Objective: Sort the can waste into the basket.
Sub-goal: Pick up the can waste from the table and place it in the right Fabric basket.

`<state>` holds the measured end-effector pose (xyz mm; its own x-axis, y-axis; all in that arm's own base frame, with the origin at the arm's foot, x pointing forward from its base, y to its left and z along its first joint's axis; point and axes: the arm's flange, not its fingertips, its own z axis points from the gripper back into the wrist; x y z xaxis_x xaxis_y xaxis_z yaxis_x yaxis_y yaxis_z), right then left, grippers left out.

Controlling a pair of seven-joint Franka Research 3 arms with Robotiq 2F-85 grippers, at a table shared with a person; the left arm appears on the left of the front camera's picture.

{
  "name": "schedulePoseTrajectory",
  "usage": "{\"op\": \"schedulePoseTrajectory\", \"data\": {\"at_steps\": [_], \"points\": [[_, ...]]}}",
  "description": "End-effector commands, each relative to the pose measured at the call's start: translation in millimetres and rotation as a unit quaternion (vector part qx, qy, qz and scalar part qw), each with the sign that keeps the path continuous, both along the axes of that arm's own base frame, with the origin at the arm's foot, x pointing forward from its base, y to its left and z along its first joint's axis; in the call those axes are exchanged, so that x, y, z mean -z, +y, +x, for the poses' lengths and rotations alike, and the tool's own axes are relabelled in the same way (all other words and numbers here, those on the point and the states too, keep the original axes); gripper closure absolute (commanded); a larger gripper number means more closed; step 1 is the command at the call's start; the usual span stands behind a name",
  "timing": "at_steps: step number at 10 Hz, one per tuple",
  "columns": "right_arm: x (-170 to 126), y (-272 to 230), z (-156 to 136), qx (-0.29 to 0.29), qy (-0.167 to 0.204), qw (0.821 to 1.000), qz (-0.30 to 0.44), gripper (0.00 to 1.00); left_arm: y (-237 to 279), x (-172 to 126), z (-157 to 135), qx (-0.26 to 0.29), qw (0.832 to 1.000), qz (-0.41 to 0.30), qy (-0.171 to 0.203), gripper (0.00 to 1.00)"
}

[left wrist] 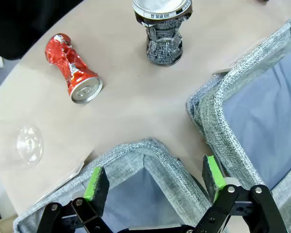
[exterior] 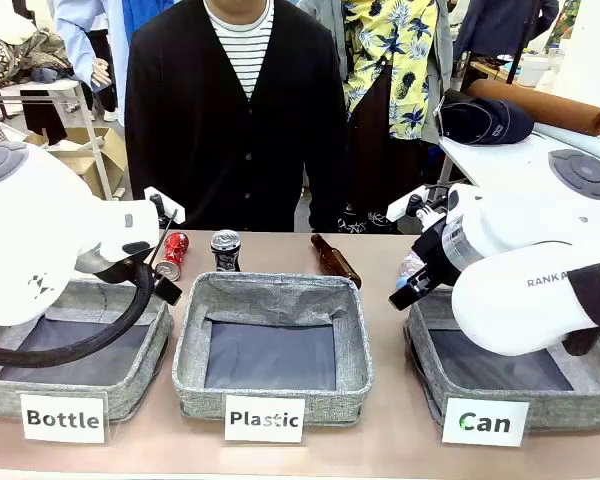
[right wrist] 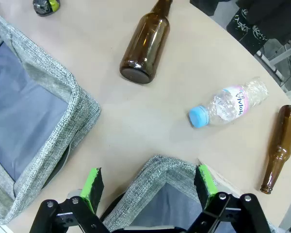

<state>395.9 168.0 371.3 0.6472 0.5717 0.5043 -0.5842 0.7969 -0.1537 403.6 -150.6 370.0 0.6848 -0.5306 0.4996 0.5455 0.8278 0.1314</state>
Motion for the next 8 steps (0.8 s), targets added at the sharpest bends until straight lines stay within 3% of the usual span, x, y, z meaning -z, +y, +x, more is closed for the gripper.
{"op": "schedulePoseTrajectory", "data": {"at_steps": [1, 8], "points": [[0.0, 0.0, 0.0, 0.000, 0.000, 1.000, 0.000, 0.00, 0.0, 0.0, 0.0, 0.000, 1.000, 0.000, 0.000, 0.04], [0.0, 0.0, 0.0, 0.000, 0.000, 1.000, 0.000, 0.00, 0.0, 0.0, 0.0, 0.000, 1.000, 0.000, 0.000, 0.04]]}}
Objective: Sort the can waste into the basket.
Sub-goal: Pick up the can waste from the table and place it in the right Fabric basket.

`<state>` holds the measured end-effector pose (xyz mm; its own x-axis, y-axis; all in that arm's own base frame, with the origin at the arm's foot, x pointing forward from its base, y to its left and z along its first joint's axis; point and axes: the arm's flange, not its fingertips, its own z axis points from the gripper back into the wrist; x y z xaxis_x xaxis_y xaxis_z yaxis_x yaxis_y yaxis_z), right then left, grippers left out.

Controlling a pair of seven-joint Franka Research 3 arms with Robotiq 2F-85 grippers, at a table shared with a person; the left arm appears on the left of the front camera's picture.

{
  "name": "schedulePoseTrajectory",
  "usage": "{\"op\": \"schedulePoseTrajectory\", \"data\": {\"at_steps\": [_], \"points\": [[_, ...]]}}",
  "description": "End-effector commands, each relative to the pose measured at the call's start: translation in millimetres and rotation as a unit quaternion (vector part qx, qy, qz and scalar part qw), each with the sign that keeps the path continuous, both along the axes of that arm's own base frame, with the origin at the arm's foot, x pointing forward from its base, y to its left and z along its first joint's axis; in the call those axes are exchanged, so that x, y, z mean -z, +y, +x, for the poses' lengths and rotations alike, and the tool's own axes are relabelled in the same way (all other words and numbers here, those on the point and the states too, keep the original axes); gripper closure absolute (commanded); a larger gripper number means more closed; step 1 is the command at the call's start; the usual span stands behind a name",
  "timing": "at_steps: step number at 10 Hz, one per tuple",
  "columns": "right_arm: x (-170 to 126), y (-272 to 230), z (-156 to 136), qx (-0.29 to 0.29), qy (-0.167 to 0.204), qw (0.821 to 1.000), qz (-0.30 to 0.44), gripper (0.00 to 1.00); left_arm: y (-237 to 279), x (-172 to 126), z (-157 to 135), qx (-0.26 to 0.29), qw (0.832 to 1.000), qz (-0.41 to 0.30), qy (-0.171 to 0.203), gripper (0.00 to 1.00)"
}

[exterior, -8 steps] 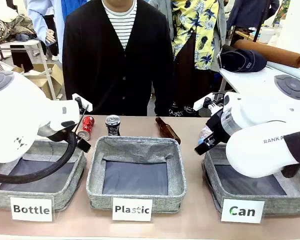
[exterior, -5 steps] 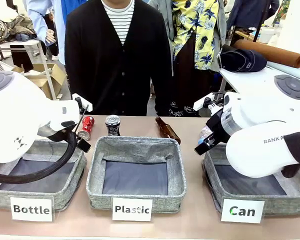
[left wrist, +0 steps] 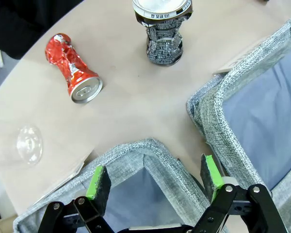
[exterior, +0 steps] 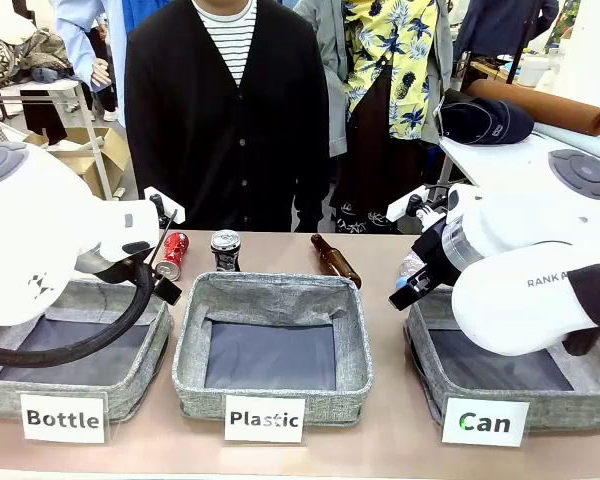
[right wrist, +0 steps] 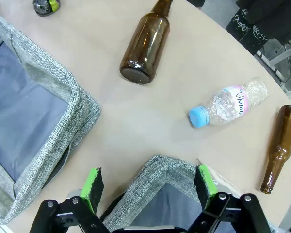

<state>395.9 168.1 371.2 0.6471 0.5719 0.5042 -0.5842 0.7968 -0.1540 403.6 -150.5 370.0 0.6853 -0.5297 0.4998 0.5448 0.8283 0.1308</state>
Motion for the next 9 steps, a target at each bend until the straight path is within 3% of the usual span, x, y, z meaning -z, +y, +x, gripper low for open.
{"op": "schedulePoseTrajectory", "data": {"at_steps": [1, 5, 6, 7, 8, 9], "points": [[0, 0, 0, 0.000, 0.000, 1.000, 0.000, 0.00, 0, 0, 0, 0.000, 1.000, 0.000, 0.000, 0.04], [0, 0, 0, 0.000, 0.000, 1.000, 0.000, 0.00, 0, 0, 0, 0.000, 1.000, 0.000, 0.000, 0.00], [-43, 15, -11, -0.018, 0.022, 0.999, 0.017, 0.00, 1, -38, -14, 0.023, 0.999, 0.018, 0.025, 0.04], [-99, 20, -31, 0.012, 0.013, 0.998, 0.055, 0.00, 8, -93, -33, 0.018, 0.998, -0.043, 0.042, 0.04], [-153, 9, -56, 0.030, 0.005, 0.994, 0.107, 0.00, 24, -149, -58, -0.007, 0.993, -0.113, 0.019, 0.04], [-181, -17, -74, 0.033, 0.024, 0.987, 0.153, 0.00, 51, -179, -75, 0.048, 0.977, -0.201, 0.057, 0.04]]}}
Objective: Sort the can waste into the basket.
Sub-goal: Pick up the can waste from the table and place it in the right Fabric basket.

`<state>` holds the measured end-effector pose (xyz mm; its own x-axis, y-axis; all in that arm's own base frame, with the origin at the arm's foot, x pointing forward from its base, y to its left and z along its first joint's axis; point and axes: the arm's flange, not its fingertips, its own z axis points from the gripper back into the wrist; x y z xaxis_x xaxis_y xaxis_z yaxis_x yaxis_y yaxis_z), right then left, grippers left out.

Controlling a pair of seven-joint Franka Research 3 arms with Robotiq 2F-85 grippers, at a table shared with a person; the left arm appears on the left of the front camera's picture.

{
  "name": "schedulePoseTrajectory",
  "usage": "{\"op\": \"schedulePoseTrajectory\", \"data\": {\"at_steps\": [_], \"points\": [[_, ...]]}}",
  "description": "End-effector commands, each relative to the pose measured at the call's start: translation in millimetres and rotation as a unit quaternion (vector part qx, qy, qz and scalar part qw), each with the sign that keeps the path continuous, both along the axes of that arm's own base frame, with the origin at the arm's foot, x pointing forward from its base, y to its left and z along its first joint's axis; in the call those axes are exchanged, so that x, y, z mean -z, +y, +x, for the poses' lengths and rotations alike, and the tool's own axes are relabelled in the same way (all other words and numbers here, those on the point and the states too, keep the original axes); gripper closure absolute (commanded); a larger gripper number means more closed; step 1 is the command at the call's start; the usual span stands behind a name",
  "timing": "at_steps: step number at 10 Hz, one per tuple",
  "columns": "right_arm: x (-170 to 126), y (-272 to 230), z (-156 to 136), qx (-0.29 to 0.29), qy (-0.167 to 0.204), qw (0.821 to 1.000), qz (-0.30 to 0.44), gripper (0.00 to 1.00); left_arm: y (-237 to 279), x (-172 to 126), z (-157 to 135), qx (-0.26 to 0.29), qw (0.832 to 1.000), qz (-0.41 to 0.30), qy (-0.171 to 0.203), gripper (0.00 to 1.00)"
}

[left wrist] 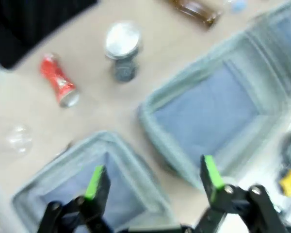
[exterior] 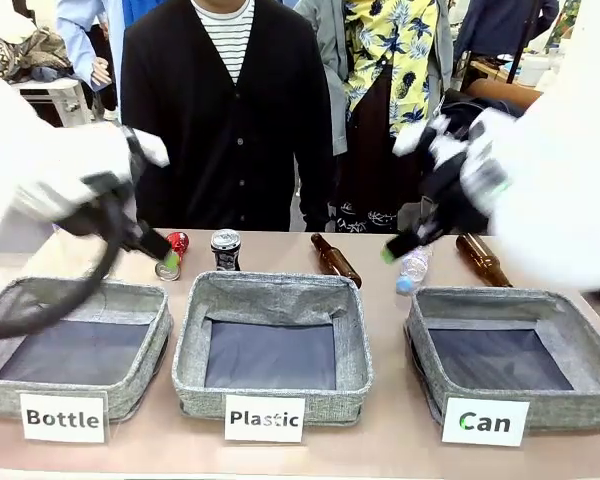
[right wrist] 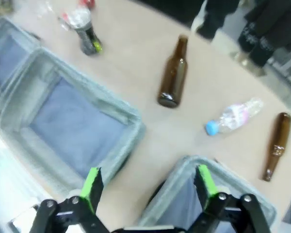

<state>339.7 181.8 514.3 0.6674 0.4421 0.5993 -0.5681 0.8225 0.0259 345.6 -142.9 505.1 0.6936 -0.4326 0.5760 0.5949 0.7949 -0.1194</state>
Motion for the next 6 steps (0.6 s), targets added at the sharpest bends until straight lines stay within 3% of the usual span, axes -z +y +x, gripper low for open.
{"op": "schedulePoseTrajectory", "data": {"at_steps": [1, 2, 3, 4, 5, 6], "points": [[-46, -69, -31, 0.029, 0.053, 0.992, 0.108, 0.00, 75, -53, -31, 0.062, 0.981, -0.168, 0.069, 0.04], [-44, -111, -37, 0.041, 0.089, 0.979, 0.181, 0.00, 109, -50, -41, 0.059, 0.972, -0.210, 0.087, 0.04], [-33, -168, -34, 0.072, 0.091, 0.953, 0.280, 0.00, 154, -35, -34, 0.049, 0.960, -0.256, 0.101, 0.04], [-19, -219, -35, 0.122, 0.092, 0.916, 0.370, 0.00, 193, -15, -29, 0.036, 0.946, -0.302, 0.113, 0.04], [-5, -264, -41, 0.157, 0.100, 0.886, 0.425, 0.00, 220, 11, -44, -0.019, 0.929, -0.348, 0.121, 0.04], [9, -299, -43, 0.197, 0.081, 0.859, 0.466, 0.00, 247, 33, -44, -0.065, 0.919, -0.366, 0.127, 0.04]]}}
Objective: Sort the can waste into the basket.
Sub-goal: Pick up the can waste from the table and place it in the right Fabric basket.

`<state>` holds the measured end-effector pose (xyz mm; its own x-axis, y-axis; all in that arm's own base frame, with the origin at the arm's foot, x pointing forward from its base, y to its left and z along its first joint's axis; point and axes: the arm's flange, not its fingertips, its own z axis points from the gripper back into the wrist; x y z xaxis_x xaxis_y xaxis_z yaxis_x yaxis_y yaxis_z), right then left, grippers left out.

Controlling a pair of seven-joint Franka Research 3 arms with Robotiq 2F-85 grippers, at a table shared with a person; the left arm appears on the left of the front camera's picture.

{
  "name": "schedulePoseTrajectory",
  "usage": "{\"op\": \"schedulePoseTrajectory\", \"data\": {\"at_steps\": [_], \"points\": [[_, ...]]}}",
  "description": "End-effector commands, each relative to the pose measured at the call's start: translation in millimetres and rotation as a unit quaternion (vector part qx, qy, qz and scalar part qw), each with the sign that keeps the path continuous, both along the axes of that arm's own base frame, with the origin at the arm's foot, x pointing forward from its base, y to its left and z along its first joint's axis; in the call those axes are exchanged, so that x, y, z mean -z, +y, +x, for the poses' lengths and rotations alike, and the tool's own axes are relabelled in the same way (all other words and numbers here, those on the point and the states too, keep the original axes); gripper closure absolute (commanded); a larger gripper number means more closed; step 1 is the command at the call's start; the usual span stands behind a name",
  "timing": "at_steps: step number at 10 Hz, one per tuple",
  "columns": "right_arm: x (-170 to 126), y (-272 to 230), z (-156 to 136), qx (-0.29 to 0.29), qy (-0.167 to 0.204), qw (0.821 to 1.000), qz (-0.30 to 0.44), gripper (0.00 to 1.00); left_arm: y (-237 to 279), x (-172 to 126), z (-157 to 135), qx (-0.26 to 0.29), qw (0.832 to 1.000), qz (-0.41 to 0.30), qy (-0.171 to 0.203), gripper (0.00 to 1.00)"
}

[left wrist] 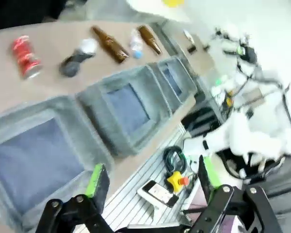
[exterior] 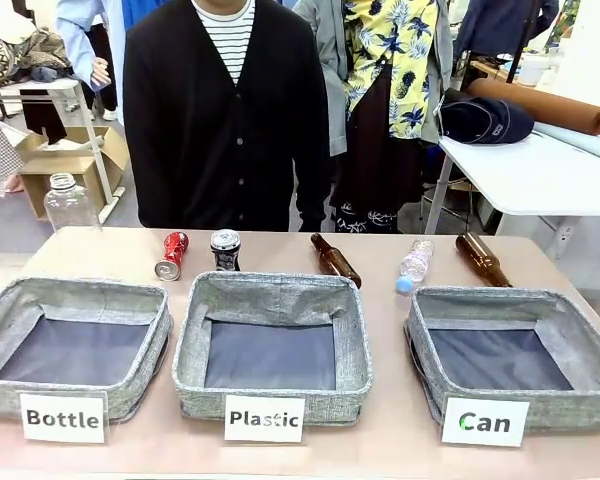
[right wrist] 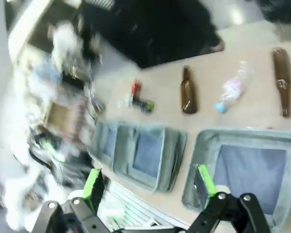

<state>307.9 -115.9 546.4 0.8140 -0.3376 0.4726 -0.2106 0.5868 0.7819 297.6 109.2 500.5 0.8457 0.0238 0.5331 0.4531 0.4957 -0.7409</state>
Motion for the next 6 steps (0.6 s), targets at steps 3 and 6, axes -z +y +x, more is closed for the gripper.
{"op": "schedulePoseTrajectory", "data": {"at_steps": [3, 6], "points": [[76, -32, -1, 0.100, -0.027, 0.991, 0.087, 0.00, 26, 62, 3, -0.196, 0.976, -0.050, 0.075, 0.04], [37, -74, -7, 0.096, -0.001, 0.991, 0.093, 0.00, 70, 60, 12, -0.163, 0.982, -0.041, 0.085, 0.04]]}}
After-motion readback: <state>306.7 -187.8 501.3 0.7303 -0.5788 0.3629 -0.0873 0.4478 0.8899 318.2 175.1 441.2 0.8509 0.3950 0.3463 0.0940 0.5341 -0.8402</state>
